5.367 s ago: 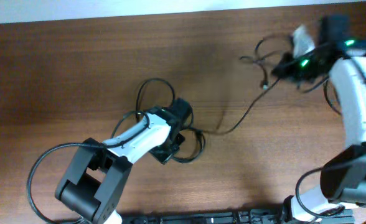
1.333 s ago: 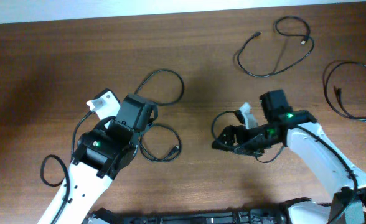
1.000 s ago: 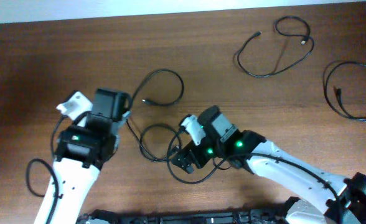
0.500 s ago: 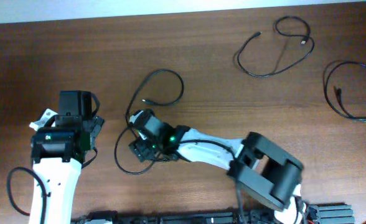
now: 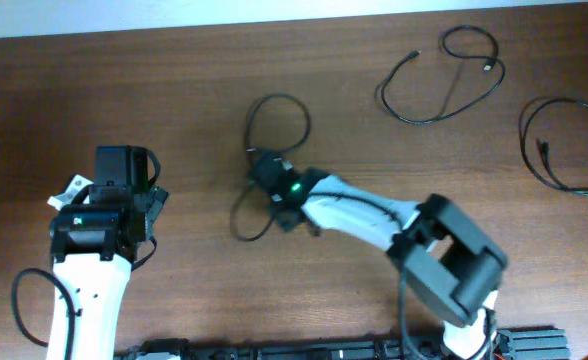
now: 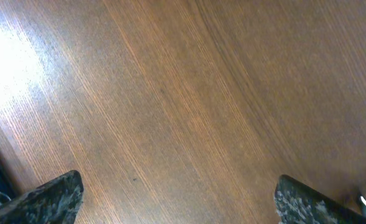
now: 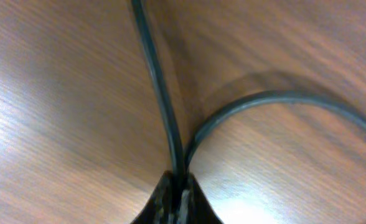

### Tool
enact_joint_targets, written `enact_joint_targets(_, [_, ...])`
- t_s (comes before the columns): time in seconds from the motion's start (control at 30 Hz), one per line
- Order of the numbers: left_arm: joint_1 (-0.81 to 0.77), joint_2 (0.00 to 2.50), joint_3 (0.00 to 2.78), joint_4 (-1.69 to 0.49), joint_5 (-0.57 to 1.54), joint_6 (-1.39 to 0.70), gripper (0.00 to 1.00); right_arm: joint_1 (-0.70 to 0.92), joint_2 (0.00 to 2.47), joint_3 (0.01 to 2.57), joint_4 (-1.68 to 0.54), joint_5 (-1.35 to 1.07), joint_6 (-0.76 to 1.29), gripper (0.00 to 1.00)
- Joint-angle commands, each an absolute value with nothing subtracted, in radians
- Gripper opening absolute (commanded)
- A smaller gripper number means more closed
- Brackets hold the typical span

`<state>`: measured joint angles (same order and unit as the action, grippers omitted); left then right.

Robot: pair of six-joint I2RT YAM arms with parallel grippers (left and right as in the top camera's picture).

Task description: Untangle cables

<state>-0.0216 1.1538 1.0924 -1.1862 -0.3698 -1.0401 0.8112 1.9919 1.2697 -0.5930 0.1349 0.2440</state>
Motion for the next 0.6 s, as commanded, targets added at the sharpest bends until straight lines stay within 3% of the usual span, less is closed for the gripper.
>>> enact_joint_targets(0.0, [-0.017,1.150,1.104,-1.188,-0.369,-1.050,0.99,0.635,1.808,1.243,-0.785,0.175,0.025,0.04])
enact_joint_targets(0.3, [-0.017,1.150,1.104,-1.188,-0.369,-1.050,0.99,0.147,1.207,1.243,-1.093,0.097,0.063,0.04])
enact_joint_targets(0.43, [-0.017,1.150,1.104,-1.188,-0.369,-1.050,0.99,-0.042,0.979,1.243,-1.091,0.068,0.081,0.04])
enact_joint_targets(0.57, [-0.017,1.150,1.104,-1.188,-0.369,-1.050,0.99,-0.120,0.838,1.243,-1.003,-0.121,0.001,0.04])
